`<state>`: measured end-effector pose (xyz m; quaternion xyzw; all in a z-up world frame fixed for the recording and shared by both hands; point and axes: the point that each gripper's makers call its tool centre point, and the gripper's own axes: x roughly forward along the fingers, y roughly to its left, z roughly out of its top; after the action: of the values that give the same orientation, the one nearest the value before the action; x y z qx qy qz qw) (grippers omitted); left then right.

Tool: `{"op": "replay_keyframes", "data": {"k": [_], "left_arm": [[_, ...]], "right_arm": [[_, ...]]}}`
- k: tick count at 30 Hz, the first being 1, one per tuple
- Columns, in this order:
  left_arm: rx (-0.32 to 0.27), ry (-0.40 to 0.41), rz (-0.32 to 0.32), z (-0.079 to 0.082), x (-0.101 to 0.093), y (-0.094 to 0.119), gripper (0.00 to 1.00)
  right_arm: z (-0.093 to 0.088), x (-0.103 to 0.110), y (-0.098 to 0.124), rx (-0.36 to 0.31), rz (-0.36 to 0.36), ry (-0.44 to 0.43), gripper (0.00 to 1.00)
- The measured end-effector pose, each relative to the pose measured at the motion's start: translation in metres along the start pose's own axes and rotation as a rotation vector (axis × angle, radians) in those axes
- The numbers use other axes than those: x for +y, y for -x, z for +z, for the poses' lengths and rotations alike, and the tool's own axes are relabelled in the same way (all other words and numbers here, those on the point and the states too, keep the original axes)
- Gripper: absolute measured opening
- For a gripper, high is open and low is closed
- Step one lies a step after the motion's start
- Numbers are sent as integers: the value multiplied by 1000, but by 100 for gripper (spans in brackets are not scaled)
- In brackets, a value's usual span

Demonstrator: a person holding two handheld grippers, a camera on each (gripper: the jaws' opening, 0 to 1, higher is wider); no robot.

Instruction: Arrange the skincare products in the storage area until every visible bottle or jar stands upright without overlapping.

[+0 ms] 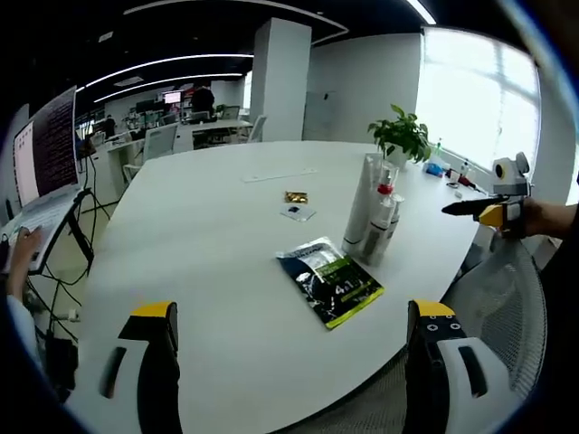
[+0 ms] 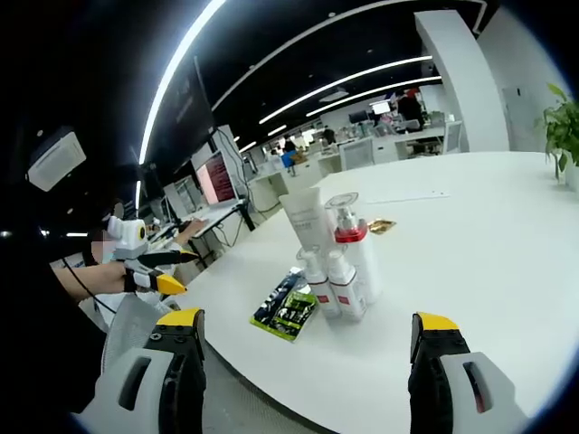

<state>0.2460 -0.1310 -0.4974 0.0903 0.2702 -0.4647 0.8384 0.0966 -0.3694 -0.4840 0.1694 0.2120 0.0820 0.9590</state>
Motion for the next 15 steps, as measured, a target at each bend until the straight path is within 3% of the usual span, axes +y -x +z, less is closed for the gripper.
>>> {"op": "replay_keyframes", "data": {"k": [15], "left_arm": [[48, -45, -41, 22, 2, -37, 95]], "right_arm": [[-5, 3, -3, 22, 2, 10, 97]]}}
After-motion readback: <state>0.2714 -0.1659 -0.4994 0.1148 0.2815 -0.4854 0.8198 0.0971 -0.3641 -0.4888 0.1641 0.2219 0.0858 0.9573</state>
